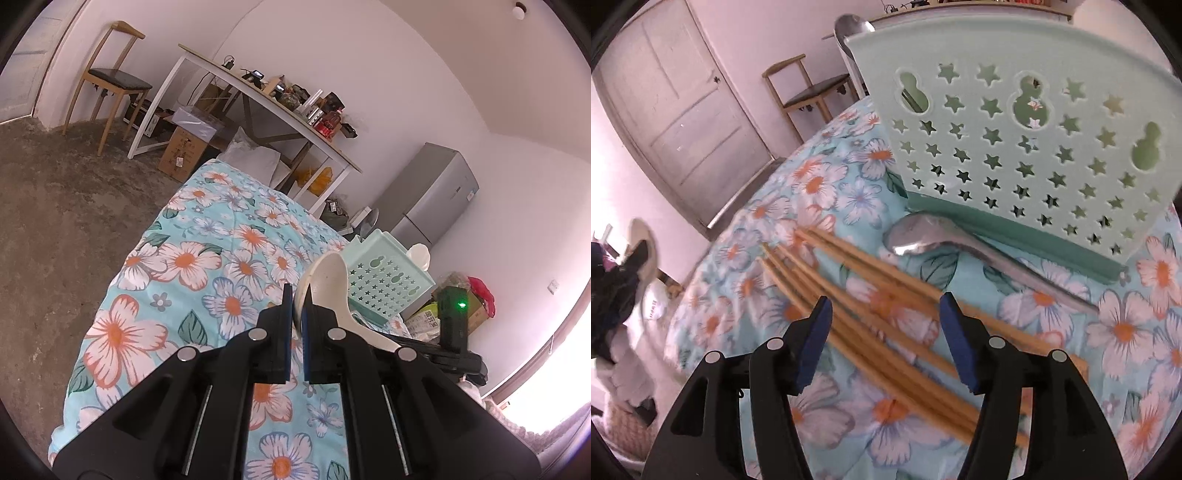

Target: Organize utensils

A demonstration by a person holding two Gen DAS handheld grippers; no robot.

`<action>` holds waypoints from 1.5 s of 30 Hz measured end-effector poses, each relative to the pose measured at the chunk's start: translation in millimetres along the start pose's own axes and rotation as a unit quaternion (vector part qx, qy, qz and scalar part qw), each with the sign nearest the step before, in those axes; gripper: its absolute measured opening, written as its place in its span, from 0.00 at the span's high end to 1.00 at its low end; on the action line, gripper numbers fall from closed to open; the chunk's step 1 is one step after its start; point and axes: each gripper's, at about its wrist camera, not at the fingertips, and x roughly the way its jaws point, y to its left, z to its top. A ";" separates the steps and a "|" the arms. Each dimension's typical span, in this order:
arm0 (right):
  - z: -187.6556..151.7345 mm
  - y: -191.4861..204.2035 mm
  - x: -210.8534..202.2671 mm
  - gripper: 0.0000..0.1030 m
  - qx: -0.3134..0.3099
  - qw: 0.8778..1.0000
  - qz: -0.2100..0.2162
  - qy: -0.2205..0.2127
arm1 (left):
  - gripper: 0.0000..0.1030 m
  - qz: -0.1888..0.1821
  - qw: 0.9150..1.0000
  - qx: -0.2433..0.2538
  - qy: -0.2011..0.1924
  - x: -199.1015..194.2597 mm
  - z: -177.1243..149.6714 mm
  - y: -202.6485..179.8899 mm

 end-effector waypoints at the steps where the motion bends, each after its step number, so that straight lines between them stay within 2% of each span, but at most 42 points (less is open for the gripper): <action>1: -0.9 -1.2 -3.4 0.43 0.003 1.000 -0.001 -0.004 | 0.97 0.000 1.000 0.001 0.001 0.7 -0.4 -0.3; 3: -3.5 -6.4 -11.9 0.43 0.003 1.000 -0.008 -0.010 | 0.97 0.000 1.000 0.000 0.002 1.4 -0.8 -0.3; 5: -6.8 -15.6 -17.3 0.36 0.017 1.000 -0.010 -0.012 | 0.97 0.000 1.000 0.000 0.002 2.4 -0.8 -0.8; 7: -11.4 -30.0 -17.3 0.33 0.045 0.999 -0.001 -0.010 | 0.97 0.000 1.000 0.000 0.002 2.5 -0.5 -0.9; 10: -19.8 -49.0 -7.0 0.29 0.087 0.996 0.015 0.015 | 0.97 0.002 1.000 0.000 0.001 2.7 -0.9 -0.9; 11: -22.2 -53.1 -6.6 0.27 0.093 0.995 0.026 0.007 | 0.97 0.003 1.000 0.001 0.000 2.6 -1.1 -1.2; 15: -22.7 -56.3 -5.6 0.07 0.097 0.993 0.072 -0.002 | 0.97 0.008 1.000 0.003 -0.002 0.4 -2.5 -2.1; 22: -14.6 -35.7 -3.0 0.06 0.056 0.997 0.030 0.036 | 0.97 0.008 1.000 0.003 -0.002 -0.7 -1.9 -2.5; 24: -11.7 -23.5 -11.8 0.06 0.019 1.000 0.015 0.019 | 0.97 0.008 1.000 0.002 -0.002 -0.7 -2.0 -2.5; 27: -4.0 2.6 -27.6 0.06 -0.065 0.997 -0.037 -0.032 | 0.97 0.008 1.000 0.004 -0.003 -0.1 -2.2 -2.8; 29: 0.8 19.4 -39.8 0.06 -0.134 0.984 -0.095 -0.073 | 0.97 0.007 1.000 0.002 -0.003 -0.4 -2.0 -2.6; 31: 4.1 34.6 -43.9 0.07 -0.206 0.960 -0.156 -0.106 | 0.97 0.007 1.000 0.002 -0.003 -0.7 -1.5 -3.4; 32: 6.5 41.1 -41.8 0.09 -0.238 0.945 -0.190 -0.117 | 0.97 0.008 1.000 0.002 -0.003 -0.5 -1.5 -3.2; 33: 6.6 48.4 -37.4 0.14 -0.279 0.923 -0.230 -0.128 | 0.97 0.007 1.000 0.001 -0.002 -1.1 -0.7 -3.0; 36: 5.6 59.6 -21.6 0.22 -0.365 0.874 -0.292 -0.133 | 0.97 0.009 1.000 -0.001 -0.002 -1.9 0.6 -2.9; 37: 3.8 61.5 -12.7 0.28 -0.398 0.854 -0.309 -0.128 | 0.97 0.010 1.000 -0.001 -0.003 -2.5 1.3 -2.6; 39: 1.3 60.5 3.4 0.32 -0.449 0.825 -0.328 -0.106 | 0.97 0.012 1.000 -0.002 -0.004 -3.3 2.8 -1.3; 40: 0.7 59.8 8.8 0.40 -0.463 0.816 -0.332 -0.098 | 0.97 0.012 1.000 -0.003 -0.004 -2.9 2.9 -0.3; 45: -5.2 54.4 29.1 0.53 -0.526 0.785 -0.324 -0.047 | 0.97 0.014 1.000 -0.010 -0.003 -1.1 3.2 6.7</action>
